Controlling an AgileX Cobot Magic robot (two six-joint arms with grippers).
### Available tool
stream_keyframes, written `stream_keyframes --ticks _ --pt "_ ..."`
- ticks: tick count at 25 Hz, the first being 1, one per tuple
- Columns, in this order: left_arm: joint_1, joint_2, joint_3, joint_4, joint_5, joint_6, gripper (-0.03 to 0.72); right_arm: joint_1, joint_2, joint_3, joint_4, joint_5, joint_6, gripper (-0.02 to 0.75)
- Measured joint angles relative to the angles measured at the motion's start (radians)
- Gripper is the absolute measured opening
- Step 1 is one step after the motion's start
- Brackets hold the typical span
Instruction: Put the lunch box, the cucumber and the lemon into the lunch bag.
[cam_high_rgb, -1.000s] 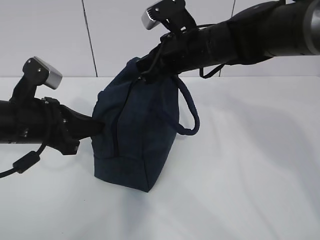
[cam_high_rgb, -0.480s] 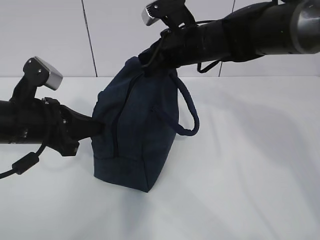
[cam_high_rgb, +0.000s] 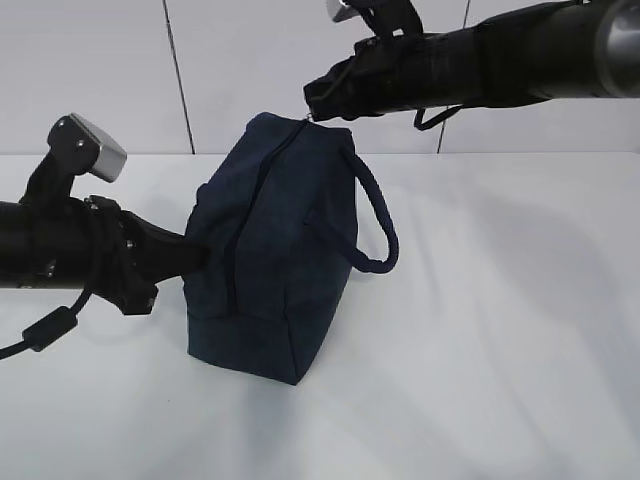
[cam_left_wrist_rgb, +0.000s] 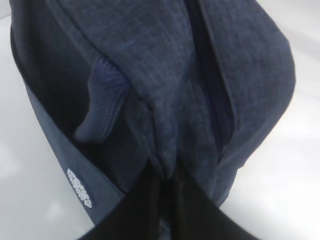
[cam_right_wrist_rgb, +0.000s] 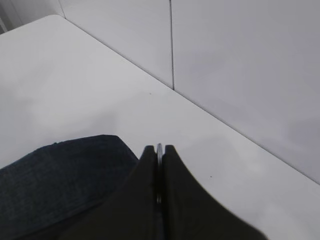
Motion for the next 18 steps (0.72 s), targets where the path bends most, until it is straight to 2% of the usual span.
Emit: stream_keyframes --ticks 6,18 --pt "0.0 0.0 0.0 0.006 0.0 0.015 -0.005 -0.027 0.053 -0.041 0.073 0.114 0.012 0.008" --pt "0.0 0.0 0.0 0.023 -0.002 0.031 -0.005 -0.085 0.176 -0.143 0.092 0.286 0.203 0.008"
